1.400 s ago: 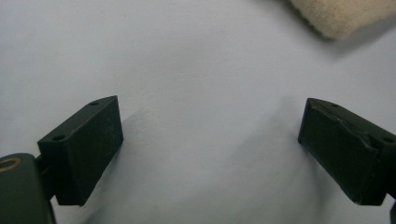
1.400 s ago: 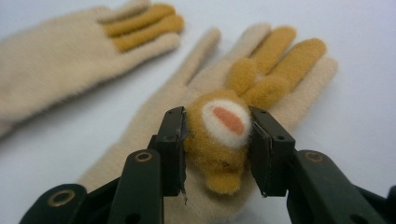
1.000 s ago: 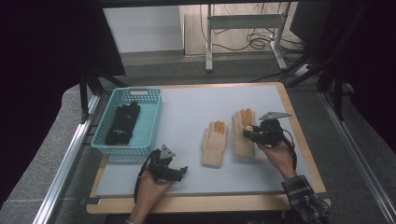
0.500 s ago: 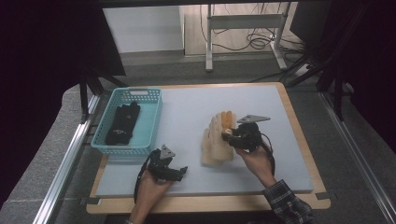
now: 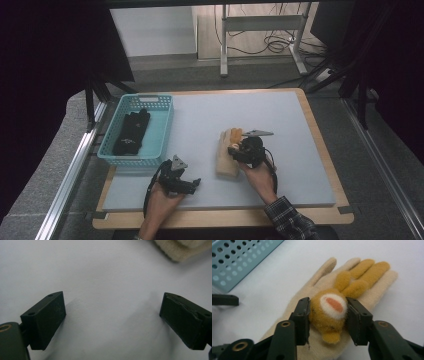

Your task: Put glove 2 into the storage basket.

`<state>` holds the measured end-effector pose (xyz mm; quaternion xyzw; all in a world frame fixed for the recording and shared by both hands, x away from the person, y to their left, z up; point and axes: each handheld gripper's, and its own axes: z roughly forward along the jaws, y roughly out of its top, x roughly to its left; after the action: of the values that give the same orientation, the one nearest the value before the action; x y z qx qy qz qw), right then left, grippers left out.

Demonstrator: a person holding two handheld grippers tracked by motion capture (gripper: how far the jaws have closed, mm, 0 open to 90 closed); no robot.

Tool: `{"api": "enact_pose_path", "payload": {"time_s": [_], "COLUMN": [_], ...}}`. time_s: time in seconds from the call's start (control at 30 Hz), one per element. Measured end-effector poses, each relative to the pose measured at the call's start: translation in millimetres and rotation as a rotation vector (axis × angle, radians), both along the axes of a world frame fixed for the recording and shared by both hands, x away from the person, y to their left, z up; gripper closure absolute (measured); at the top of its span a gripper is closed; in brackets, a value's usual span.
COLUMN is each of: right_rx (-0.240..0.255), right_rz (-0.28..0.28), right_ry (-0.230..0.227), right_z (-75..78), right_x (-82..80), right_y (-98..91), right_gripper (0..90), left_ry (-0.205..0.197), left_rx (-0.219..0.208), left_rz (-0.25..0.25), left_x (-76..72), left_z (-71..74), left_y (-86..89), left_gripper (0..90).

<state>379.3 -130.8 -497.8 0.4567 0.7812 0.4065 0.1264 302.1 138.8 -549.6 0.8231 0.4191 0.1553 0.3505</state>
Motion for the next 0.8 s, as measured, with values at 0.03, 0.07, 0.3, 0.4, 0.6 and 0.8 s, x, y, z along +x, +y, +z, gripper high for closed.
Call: {"api": "enact_pose_path", "payload": {"time_s": [0.03, 0.07, 0.3, 0.4, 0.6, 0.8], "right_rx": [-0.004, -0.004, 0.030, 0.012, -0.057, -0.079], "right_rz": [0.013, 0.013, 0.048, 0.059, 0.116, 0.173], "right_ry": [0.001, 0.001, -0.038, -0.042, 0.001, 0.028], "right_z": [-1.3, -1.3, 19.5, 21.6, -0.9, -22.3], "right_x": [0.0, 0.0, 3.0, 3.2, -1.3, -4.8], "right_y": [0.6, 0.6, -23.5, -31.3, -49.5, -48.3], "right_gripper": [51.9, 51.9, 43.4, 45.2, 80.3, 88.1], "left_ry": [0.000, 0.000, -0.001, -0.001, -0.001, -0.002], "left_rx": [0.000, 0.000, 0.001, -0.002, -0.002, -0.001], "left_rz": [0.000, 0.000, 0.000, 0.002, 0.002, 0.002], "left_x": [0.0, 0.0, 0.0, -0.1, -0.1, -0.1], "left_z": [0.0, 0.0, 0.0, -0.1, -0.1, -0.1], "left_y": [0.0, 0.0, 0.0, -0.3, -0.3, -0.3], "left_gripper": [7.0, 7.0, 7.0, 7.0, 7.0, 7.0]}}
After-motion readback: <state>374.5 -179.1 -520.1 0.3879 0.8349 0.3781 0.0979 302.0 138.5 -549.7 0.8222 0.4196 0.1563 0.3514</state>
